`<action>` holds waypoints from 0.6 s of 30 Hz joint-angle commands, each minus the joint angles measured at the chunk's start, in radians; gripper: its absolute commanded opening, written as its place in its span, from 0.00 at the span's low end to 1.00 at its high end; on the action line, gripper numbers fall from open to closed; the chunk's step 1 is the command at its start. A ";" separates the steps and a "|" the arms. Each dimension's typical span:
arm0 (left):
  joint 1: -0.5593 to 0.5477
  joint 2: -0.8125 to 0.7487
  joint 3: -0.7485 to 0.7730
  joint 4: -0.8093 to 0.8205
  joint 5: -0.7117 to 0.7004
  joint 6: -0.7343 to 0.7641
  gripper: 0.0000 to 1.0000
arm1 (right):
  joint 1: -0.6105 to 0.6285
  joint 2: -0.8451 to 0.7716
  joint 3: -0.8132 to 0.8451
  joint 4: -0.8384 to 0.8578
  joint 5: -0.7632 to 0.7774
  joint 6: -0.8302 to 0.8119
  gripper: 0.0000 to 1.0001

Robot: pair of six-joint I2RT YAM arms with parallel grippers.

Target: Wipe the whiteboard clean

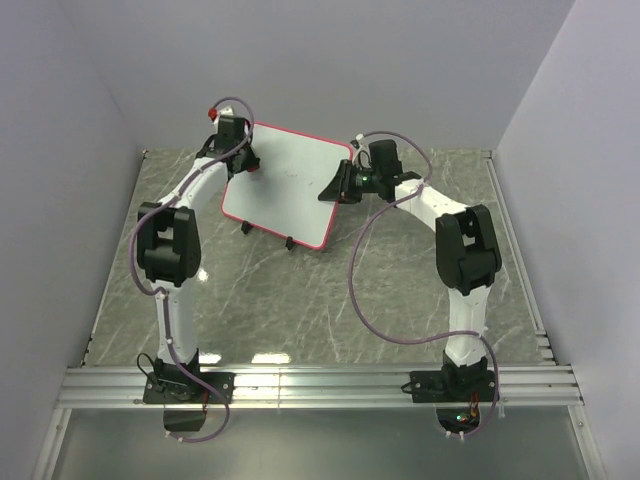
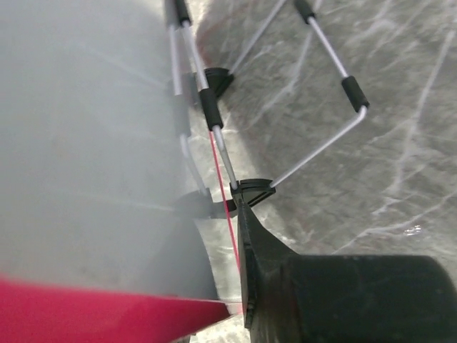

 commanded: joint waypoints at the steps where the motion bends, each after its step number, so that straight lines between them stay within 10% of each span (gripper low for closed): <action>1: -0.044 0.047 -0.046 0.050 -0.018 0.014 0.00 | 0.055 -0.017 -0.017 -0.141 -0.026 -0.158 0.00; 18: -0.285 -0.073 -0.330 0.097 0.091 -0.063 0.00 | 0.055 0.003 0.003 -0.155 -0.009 -0.171 0.00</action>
